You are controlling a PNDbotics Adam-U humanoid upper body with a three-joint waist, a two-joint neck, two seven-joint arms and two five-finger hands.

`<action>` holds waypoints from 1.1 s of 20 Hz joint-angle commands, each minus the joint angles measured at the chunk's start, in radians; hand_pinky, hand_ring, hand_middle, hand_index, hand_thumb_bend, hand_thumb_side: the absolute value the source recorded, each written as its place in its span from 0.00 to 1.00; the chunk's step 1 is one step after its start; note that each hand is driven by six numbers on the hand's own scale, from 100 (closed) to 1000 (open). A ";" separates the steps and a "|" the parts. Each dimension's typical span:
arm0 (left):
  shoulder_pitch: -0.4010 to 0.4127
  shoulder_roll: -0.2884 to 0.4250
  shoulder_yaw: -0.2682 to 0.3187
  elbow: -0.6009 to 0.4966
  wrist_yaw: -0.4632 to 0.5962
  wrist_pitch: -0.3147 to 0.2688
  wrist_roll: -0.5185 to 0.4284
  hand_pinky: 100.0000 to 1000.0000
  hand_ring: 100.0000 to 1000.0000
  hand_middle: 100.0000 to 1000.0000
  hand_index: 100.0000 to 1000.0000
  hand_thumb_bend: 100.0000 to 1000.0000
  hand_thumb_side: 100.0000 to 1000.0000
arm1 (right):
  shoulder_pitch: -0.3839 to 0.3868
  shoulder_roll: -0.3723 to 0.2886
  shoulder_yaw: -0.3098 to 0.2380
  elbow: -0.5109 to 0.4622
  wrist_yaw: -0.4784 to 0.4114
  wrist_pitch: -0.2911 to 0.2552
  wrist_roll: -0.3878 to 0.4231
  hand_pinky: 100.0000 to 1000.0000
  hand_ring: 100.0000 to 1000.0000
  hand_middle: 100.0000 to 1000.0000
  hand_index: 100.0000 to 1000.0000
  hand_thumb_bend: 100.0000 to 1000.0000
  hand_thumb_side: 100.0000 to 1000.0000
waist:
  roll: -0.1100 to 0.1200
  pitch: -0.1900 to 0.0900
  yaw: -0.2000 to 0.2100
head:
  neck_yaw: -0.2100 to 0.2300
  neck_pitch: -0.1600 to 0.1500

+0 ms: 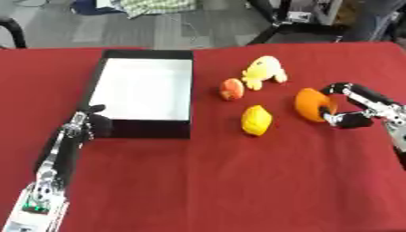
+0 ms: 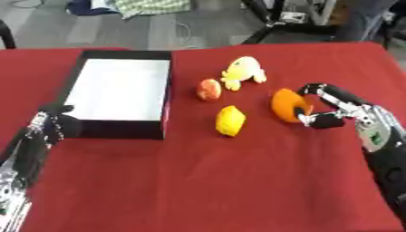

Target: Pick up objects on the table and place them in the box.

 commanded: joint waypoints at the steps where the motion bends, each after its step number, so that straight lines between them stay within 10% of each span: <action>1: -0.005 0.003 0.002 -0.014 0.002 -0.002 -0.003 0.67 0.60 0.54 0.80 0.00 1.00 | -0.015 -0.015 -0.005 -0.040 -0.011 -0.023 -0.043 0.98 0.90 0.64 0.28 0.00 0.11 | -0.004 -0.028 0.000 | 0.003 -0.001; 5: -0.005 0.003 0.001 -0.014 0.003 -0.001 -0.003 0.67 0.60 0.54 0.80 0.00 1.00 | -0.018 -0.016 0.005 -0.069 -0.021 -0.046 -0.102 0.96 0.85 0.60 0.14 0.00 0.13 | -0.004 -0.027 0.000 | 0.003 -0.001; 22: -0.008 0.002 -0.004 -0.013 0.002 -0.001 -0.008 0.67 0.60 0.54 0.80 0.00 1.00 | -0.115 -0.005 0.038 -0.154 -0.148 -0.080 -0.113 0.96 0.84 0.59 0.14 0.00 0.20 | -0.008 -0.026 0.008 | -0.008 -0.001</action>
